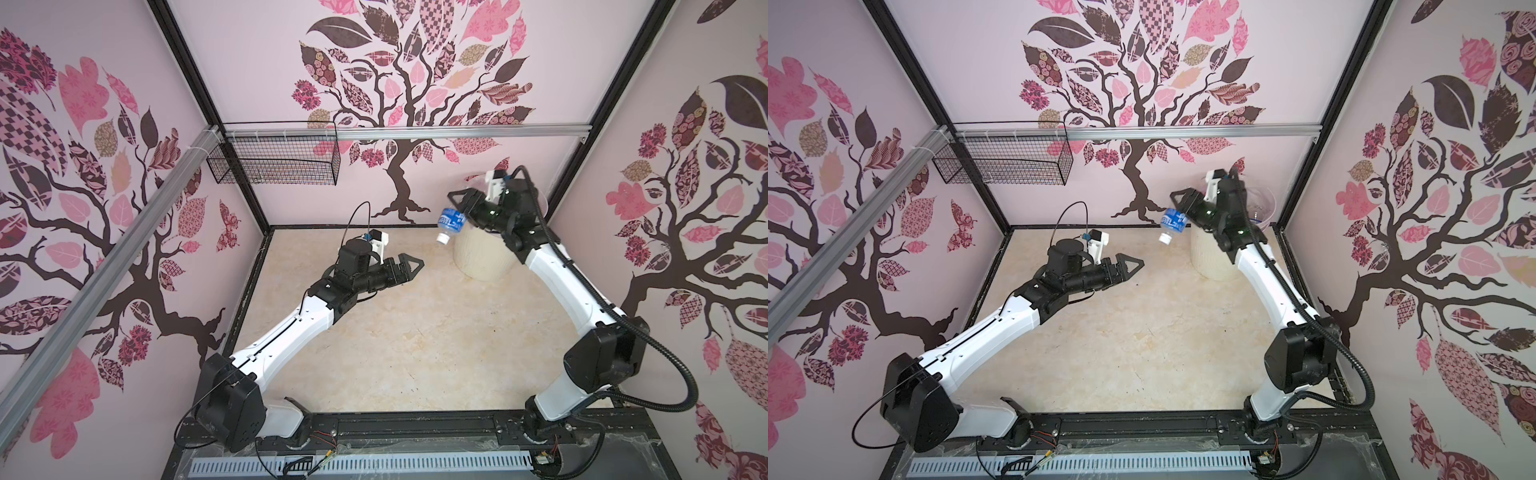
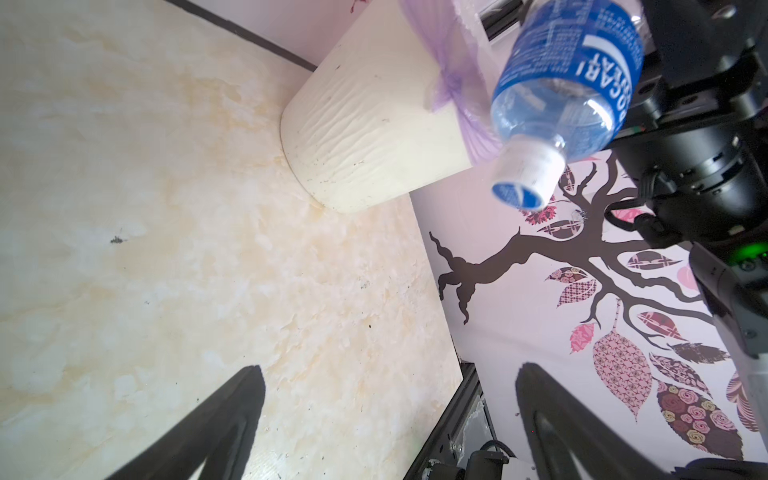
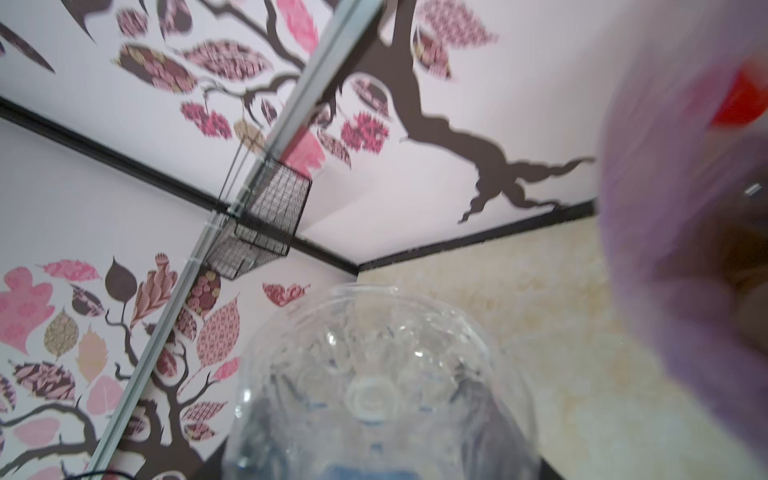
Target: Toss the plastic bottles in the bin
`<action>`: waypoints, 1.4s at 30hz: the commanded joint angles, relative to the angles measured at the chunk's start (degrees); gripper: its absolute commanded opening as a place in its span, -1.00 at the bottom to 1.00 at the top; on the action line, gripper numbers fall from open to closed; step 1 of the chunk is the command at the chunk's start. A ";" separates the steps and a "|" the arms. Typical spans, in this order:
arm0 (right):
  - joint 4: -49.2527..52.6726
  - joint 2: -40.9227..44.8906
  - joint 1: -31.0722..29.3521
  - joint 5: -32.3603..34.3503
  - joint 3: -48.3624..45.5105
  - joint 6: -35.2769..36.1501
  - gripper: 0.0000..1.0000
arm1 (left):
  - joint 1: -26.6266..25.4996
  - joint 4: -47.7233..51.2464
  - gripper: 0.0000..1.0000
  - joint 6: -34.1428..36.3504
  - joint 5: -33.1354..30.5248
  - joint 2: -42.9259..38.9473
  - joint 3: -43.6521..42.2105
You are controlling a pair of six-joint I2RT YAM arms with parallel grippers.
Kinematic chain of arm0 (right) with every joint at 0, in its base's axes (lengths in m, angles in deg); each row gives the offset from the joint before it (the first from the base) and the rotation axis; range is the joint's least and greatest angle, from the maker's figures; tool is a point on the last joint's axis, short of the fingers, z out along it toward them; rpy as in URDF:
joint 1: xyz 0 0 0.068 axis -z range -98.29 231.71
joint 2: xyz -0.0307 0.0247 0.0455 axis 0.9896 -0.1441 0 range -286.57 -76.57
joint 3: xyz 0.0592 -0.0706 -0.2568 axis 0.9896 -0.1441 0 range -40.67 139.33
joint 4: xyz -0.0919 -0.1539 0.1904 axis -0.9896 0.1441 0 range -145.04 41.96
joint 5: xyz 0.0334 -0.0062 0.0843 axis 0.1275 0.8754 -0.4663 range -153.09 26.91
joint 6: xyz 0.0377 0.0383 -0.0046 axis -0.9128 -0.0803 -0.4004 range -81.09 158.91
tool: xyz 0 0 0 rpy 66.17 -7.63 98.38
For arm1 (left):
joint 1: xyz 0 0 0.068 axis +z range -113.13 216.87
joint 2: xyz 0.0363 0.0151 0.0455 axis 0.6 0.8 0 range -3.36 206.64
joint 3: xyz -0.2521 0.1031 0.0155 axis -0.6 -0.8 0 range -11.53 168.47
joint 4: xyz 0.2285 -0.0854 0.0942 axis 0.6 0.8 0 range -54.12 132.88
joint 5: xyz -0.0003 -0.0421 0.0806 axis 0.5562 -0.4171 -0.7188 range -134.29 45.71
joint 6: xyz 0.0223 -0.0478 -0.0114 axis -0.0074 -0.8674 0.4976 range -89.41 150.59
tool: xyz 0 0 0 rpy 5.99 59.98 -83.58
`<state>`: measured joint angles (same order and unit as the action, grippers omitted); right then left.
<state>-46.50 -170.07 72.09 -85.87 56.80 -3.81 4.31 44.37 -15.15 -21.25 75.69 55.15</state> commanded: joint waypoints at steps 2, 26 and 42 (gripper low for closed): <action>9.29 0.92 8.64 -0.06 12.98 4.44 0.06 | -0.08 1.97 0.96 3.60 -0.59 0.52 6.90; 15.60 -7.78 18.51 4.14 25.82 6.10 0.99 | -0.03 2.22 0.97 4.34 2.15 4.29 7.77; 14.21 8.56 6.53 9.03 4.43 17.61 0.99 | 9.38 13.56 0.96 16.27 -18.16 -4.91 8.61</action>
<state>-32.01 -163.95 80.68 -78.86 65.70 9.31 11.40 54.25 -4.83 -29.31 74.00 63.89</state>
